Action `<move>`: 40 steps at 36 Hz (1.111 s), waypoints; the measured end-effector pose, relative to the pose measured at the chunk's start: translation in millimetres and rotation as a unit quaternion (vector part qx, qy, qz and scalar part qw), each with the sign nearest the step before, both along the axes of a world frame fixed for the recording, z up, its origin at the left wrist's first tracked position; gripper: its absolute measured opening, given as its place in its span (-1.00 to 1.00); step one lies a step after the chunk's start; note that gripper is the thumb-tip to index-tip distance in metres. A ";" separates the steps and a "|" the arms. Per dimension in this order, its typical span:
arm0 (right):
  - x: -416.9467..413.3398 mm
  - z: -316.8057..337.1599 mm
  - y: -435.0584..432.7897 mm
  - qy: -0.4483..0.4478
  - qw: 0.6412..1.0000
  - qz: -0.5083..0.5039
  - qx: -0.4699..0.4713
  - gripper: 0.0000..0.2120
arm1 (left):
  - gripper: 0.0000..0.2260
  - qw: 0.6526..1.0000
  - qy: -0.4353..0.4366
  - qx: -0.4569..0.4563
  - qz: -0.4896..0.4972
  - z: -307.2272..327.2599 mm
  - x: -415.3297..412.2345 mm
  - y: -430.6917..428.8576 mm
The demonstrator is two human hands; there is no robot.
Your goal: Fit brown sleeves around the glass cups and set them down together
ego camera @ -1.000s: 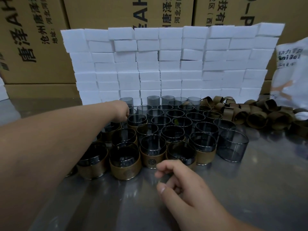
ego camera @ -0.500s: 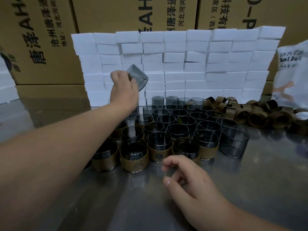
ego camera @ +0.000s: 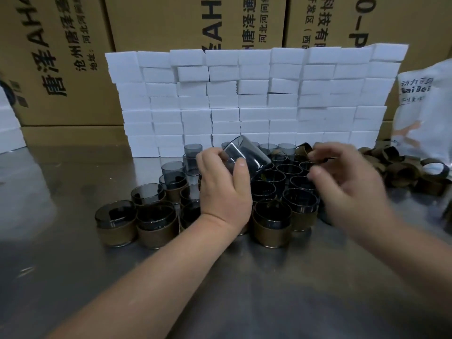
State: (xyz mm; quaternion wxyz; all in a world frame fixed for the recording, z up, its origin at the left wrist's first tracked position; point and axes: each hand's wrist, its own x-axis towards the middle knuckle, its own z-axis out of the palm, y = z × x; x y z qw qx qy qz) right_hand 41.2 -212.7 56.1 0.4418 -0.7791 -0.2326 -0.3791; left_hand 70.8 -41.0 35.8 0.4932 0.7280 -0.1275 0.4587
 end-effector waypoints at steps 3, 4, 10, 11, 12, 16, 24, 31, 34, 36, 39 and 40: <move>37.5 10.7 -30.8 0.078 0.991 -0.105 -0.006 -0.77 | -0.64 1.000 -0.010 0.015 -0.012 1.6 3.2 -0.8; 50.5 13.1 -41.3 0.101 0.985 -0.139 -0.022 -0.72 | -0.65 1.000 -0.006 0.013 -0.011 0.0 5.6 -0.6; 123.7 7.5 -101.7 0.212 0.907 -0.286 -0.226 -0.57 | -0.63 1.000 0.020 -0.011 -0.006 -5.4 20.5 0.7; 132.8 5.0 -110.0 0.235 0.888 -0.288 -0.271 -0.51 | -0.63 1.000 0.020 -0.007 -0.006 -5.5 22.0 0.3; 140.3 2.8 -116.5 0.256 0.865 -0.289 -0.322 -0.42 | -0.63 1.000 0.017 -0.003 -0.005 -5.9 23.1 -0.1; 167.8 -3.6 -133.8 0.253 0.769 -0.322 -0.491 -0.16 | -0.67 1.000 -0.004 0.019 -0.003 -8.8 23.7 -1.6; 203.0 -7.5 -126.4 0.223 0.663 -0.324 -0.637 -0.19 | -0.64 1.000 0.004 -0.002 -0.023 -6.9 24.7 0.3; 208.8 -16.1 -115.6 0.221 0.617 -0.329 -0.680 -0.41 | -0.64 0.999 0.012 0.008 -0.030 -6.6 22.0 1.8; 209.2 -15.5 -114.9 0.211 0.615 -0.340 -0.679 -0.48 | -0.64 0.999 0.018 -0.006 -0.037 -5.7 23.0 3.4; 208.1 -14.5 -114.3 0.185 0.604 -0.350 -0.692 -0.57 | -0.64 0.999 0.024 -0.014 -0.040 -5.1 22.8 3.6; 206.1 -14.7 -113.7 0.153 0.581 -0.358 -0.714 -0.65 | -0.63 0.999 0.027 -0.017 -0.043 -5.1 22.3 2.6; 205.9 -14.1 -114.2 0.144 0.578 -0.363 -0.717 -0.66 | -0.63 0.999 0.027 -0.015 -0.042 -5.3 22.1 2.3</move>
